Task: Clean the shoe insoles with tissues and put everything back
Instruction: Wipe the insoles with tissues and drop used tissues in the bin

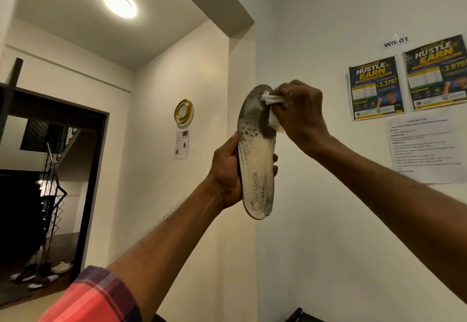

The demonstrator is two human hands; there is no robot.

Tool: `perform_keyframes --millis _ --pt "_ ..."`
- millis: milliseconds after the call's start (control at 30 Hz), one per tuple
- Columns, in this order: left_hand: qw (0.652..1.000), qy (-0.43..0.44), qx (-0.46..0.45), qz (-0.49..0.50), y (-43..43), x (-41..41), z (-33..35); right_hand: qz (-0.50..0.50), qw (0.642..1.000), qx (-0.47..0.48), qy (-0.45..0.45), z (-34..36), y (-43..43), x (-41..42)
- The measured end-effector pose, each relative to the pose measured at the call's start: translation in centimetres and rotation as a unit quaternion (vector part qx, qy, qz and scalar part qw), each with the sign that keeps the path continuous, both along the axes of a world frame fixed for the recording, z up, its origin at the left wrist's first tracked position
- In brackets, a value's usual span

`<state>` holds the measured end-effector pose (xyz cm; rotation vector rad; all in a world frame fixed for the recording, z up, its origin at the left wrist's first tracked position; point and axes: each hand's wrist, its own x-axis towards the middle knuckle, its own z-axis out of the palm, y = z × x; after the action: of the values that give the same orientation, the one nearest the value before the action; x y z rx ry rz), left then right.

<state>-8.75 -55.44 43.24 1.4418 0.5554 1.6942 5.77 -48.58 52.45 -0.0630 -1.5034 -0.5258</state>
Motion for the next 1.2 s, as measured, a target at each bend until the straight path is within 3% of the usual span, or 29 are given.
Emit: perform_keyframes --millis 133,233,367,500,633,767,867,1000,1133,1200 --pt "1.000 0.004 -0.002 0.008 0.0 -0.5 -0.1 -0.005 0.998 0.030 -0.060 -0.6 -0.2 -0.9" --pt "1.000 0.010 -0.011 0.013 0.0 -0.8 -0.5 0.032 0.999 0.000 0.009 0.1 -0.4 -0.7" --pt "1.000 0.009 -0.011 0.026 -0.1 -1.1 -0.7 0.003 0.994 0.059 -0.096 -1.1 -0.8 -2.4" --pt "0.999 0.012 -0.020 0.033 -0.3 -1.2 -0.8 0.046 0.999 0.013 -0.003 -0.5 -0.6 -2.4" --pt "1.000 -0.009 -0.011 0.026 -0.2 -1.4 -0.9 0.014 0.989 0.081 -0.126 -2.1 -0.7 -3.8" --pt "0.999 -0.015 -0.004 0.048 0.2 -1.7 -1.0 0.073 0.995 0.027 -0.062 -2.6 -0.7 -3.6" --pt "0.996 -0.054 0.035 0.063 0.3 -1.8 -0.9 0.047 0.984 0.063 -0.162 -4.4 -0.7 -4.7" --pt "0.995 -0.054 0.043 0.076 0.1 -2.3 -0.7 0.089 0.989 0.026 -0.118 -4.9 -0.4 -4.7" --pt "0.990 -0.043 0.058 0.117 0.3 -3.5 -0.9 0.070 0.975 0.058 -0.204 -5.8 -1.0 -5.0" --pt "0.991 -0.058 0.051 0.108 0.0 -4.3 -0.8 0.094 0.982 0.035 -0.159 -5.5 -1.2 -5.2"
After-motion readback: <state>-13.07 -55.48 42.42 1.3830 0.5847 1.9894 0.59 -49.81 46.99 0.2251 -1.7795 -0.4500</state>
